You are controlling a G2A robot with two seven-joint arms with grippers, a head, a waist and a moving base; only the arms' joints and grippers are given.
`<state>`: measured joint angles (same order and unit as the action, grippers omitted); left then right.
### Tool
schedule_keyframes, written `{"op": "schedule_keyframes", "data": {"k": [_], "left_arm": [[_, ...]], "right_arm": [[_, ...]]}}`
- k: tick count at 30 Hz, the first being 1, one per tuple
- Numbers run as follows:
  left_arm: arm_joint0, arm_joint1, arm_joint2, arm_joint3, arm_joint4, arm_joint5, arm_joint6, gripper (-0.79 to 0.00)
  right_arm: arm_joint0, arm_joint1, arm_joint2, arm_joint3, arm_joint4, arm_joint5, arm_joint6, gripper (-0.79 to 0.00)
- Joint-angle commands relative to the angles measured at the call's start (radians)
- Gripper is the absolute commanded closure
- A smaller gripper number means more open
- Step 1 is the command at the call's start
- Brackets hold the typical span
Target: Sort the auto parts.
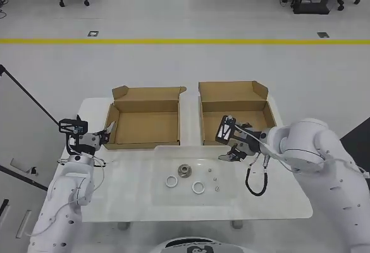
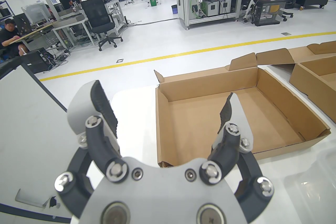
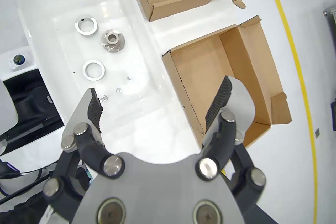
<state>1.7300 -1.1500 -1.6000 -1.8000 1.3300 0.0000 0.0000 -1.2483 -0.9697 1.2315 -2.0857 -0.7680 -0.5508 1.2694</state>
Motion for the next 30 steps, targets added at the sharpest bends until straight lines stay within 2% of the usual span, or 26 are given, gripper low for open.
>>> {"op": "schedule_keyframes", "data": {"k": [1, 6, 11, 16, 23, 30], "left_arm": [[0.0, 0.0, 0.0, 0.0, 0.0, 0.0, 0.0, -0.785], [0.0, 0.0, 0.0, 0.0, 0.0, 0.0, 0.0, -0.785], [0.0, 0.0, 0.0, 0.0, 0.0, 0.0, 0.0, -0.785], [0.0, 0.0, 0.0, 0.0, 0.0, 0.0, 0.0, -0.785], [0.0, 0.0, 0.0, 0.0, 0.0, 0.0, 0.0, -0.785], [0.0, 0.0, 0.0, 0.0, 0.0, 0.0, 0.0, -0.785]], "right_arm": [[0.0, 0.0, 0.0, 0.0, 0.0, 0.0, 0.0, -0.785], [-0.003, 0.002, -0.02, -0.017, -0.026, -0.01, -0.01, -0.785], [0.049, 0.021, -0.134, -0.037, -0.049, 0.016, 0.017, -0.785], [0.17, 0.055, -0.322, -0.032, -0.012, 0.098, 0.098, -0.785], [0.428, 0.097, -0.616, 0.03, 0.14, 0.209, 0.21, -0.785], [0.552, 0.113, -0.76, 0.101, 0.225, 0.213, 0.213, -0.785]]}}
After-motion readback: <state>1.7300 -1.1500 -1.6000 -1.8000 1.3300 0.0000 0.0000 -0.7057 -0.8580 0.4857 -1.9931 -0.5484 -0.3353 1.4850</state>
